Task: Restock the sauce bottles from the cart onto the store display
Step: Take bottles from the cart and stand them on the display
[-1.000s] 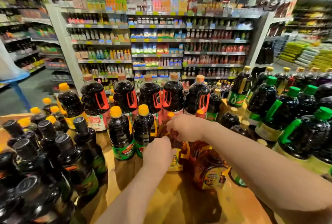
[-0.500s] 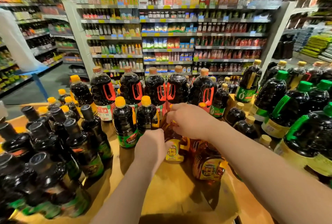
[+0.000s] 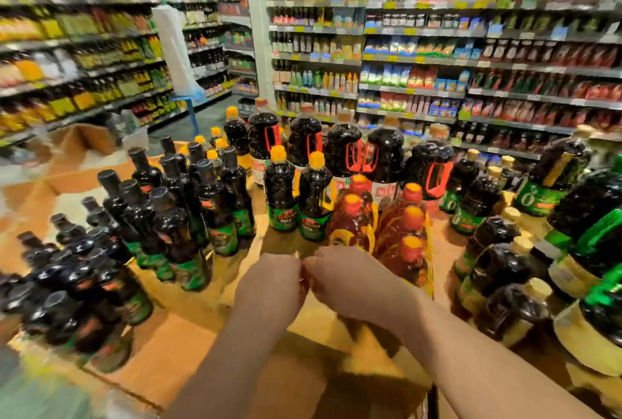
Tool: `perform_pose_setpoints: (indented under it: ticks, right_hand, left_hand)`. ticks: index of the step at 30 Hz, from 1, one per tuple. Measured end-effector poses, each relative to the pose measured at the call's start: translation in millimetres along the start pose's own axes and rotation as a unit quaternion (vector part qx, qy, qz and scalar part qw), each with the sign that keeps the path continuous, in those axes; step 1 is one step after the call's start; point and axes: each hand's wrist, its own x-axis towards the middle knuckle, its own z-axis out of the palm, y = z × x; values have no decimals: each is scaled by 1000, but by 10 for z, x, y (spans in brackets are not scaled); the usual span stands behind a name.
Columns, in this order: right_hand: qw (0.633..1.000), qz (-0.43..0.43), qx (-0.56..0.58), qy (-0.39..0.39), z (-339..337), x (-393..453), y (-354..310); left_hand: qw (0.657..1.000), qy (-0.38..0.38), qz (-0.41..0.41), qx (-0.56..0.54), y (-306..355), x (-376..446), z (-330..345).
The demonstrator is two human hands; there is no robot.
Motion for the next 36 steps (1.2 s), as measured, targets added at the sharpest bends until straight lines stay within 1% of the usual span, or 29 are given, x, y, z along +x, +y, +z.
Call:
perform_pose_setpoints:
  ticks: [2, 5, 7, 11, 13, 17, 22, 24, 27, 29, 32, 36]
  right_hand:
    - [1000, -22, 0, -14, 48, -43, -85]
    - [996, -88, -22, -14, 105, -37, -297]
    - [989, -140, -26, -24, 163, -26, -508]
    - [968, -251, 2, -8, 186, -4, -1025]
    - [955, -295, 1, -18, 124, 12, -1347]
    - [919, -393, 24, 14, 107, -69, -2060]
    - [868, -494, 55, 0, 206, -379, -3016]
    - [841, -534, 89, 3, 237, -597, -3376]
    - [793, -599, 116, 6, 259, -1031, -3872]
    - [762, -636, 121, -9, 267, -1338, -4184]
    - [728, -675, 115, -37, 343, -1787, -4591]
    - [684, -721, 91, -62, 567, -2294, -4969]
  left_hand:
    - [999, -16, -35, 9, -11, -203, -9]
    - [996, -22, -79, 24, -48, -554, -62]
    - [990, -23, -136, 40, -153, -845, -126]
    - [977, 4, -203, 63, -443, -1423, -314]
    - [964, 17, -255, 74, -548, -1732, -433]
    - [926, 36, -364, 89, -725, -2460, -610]
    - [861, 66, -497, 80, -860, -3510, -751]
    - [833, 78, -543, 65, -883, -3971, -764]
    - [798, 76, -594, 69, -806, -4663, -782]
    - [774, 61, -626, 75, -712, -5102, -804]
    - [737, 52, -670, 75, -558, -5741, -759]
    - [679, 78, -729, 26, -326, -6435, -554]
